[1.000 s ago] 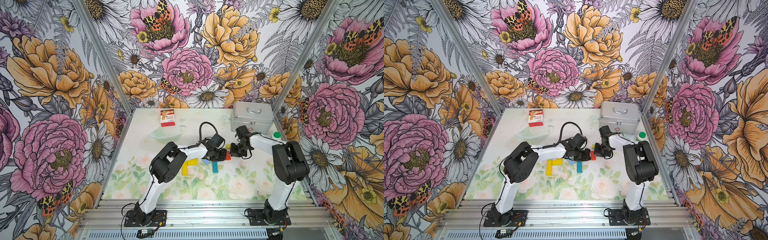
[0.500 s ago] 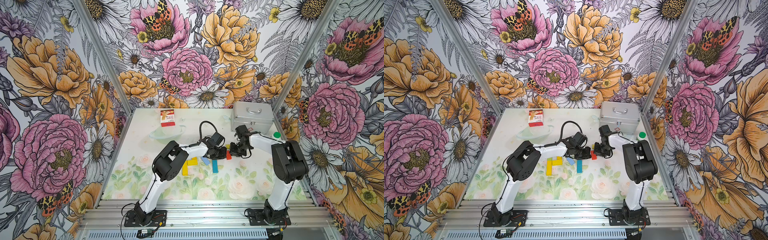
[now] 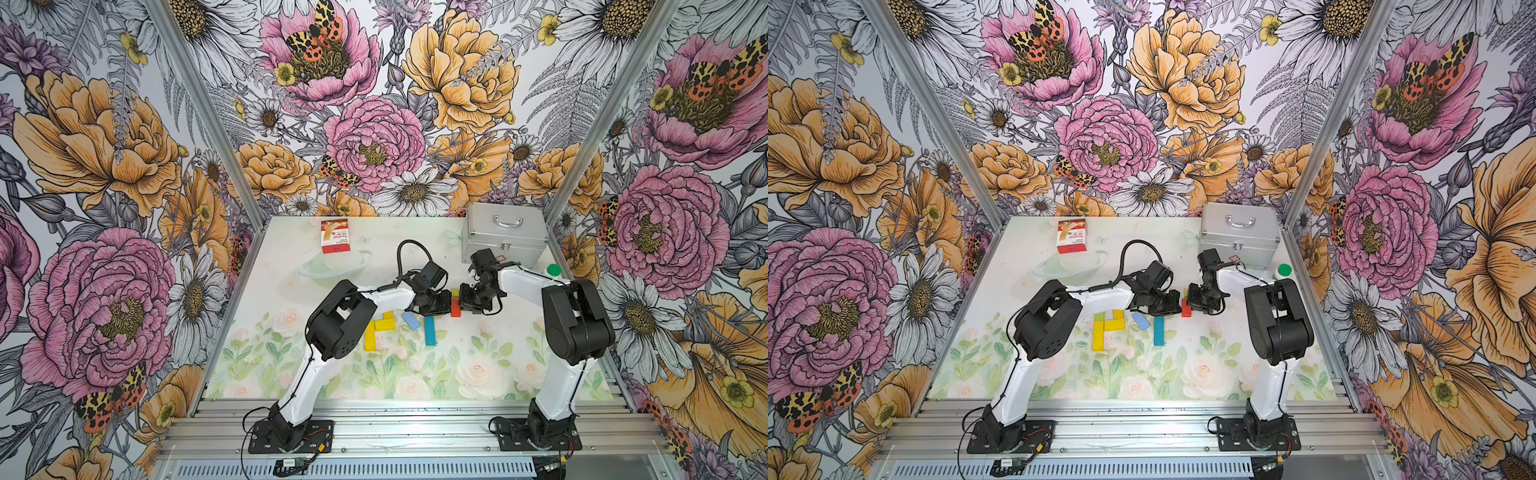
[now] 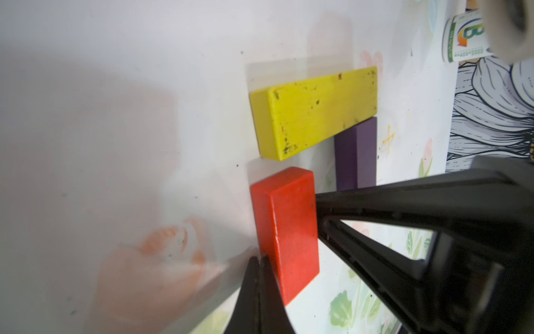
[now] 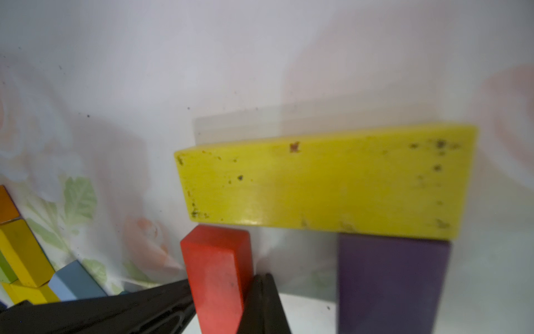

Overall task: Assemble the letter p with building blocks
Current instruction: Assemble the building block at the center of the board.

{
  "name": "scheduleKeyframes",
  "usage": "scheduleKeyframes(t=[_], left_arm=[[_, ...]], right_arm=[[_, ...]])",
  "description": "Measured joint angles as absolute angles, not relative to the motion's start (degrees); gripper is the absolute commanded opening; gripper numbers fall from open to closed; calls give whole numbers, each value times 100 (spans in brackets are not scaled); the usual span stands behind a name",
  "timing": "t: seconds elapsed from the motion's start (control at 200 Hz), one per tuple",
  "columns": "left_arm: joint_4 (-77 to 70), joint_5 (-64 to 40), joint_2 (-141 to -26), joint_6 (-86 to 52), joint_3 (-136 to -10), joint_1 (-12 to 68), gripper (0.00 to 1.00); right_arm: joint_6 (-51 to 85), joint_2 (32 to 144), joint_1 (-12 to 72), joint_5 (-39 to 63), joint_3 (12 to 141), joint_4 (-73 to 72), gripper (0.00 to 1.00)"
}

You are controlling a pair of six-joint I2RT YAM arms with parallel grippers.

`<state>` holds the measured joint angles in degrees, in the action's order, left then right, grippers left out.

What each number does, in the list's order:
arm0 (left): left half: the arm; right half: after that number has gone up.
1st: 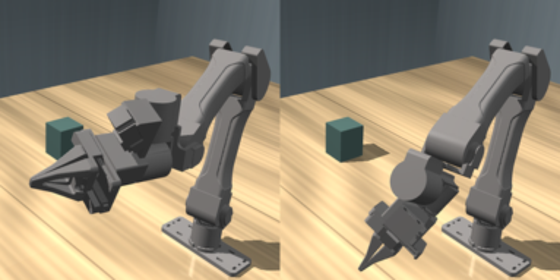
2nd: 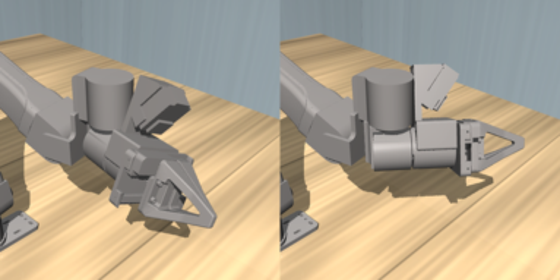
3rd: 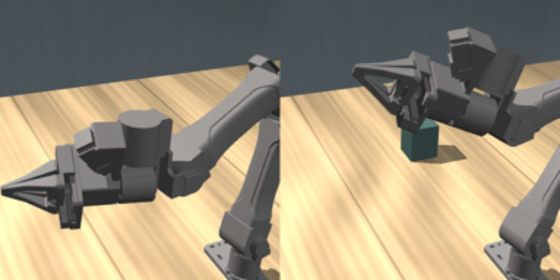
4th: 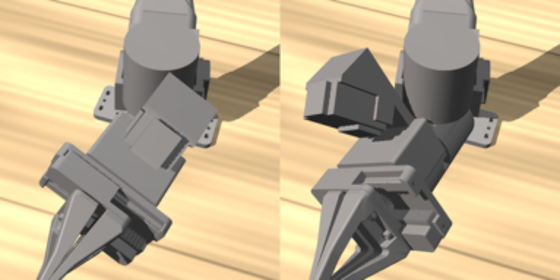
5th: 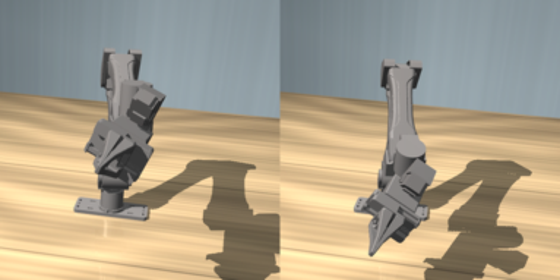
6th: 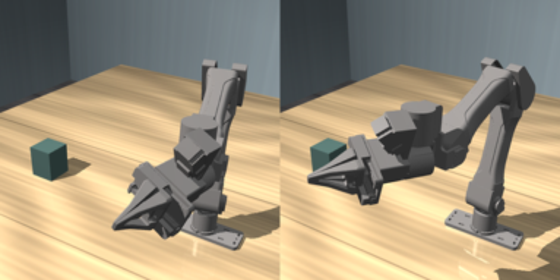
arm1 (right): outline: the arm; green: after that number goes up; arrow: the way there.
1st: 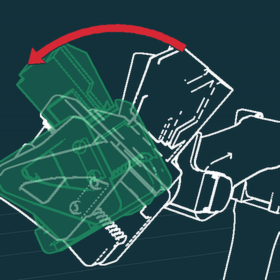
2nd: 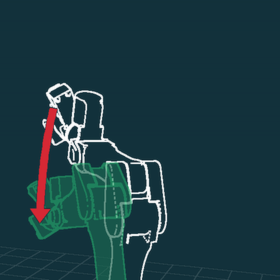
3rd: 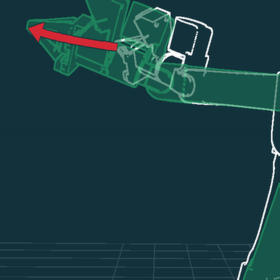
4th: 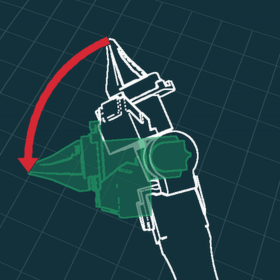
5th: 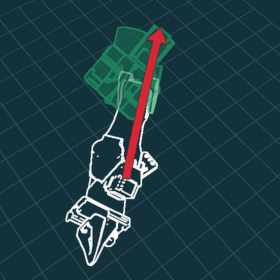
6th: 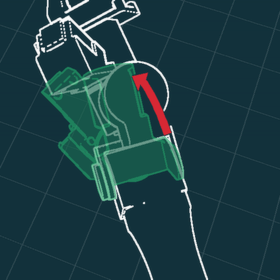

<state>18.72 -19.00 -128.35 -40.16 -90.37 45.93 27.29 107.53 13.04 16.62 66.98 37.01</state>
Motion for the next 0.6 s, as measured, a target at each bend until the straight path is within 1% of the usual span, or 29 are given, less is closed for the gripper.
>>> scheduleKeyframes(t=[0.6], left_arm=[[1868,-1916,-12925,-4016,-9164,4600,0]], right_arm=[[2729,10759,1201,1682,6702,3695,0]])
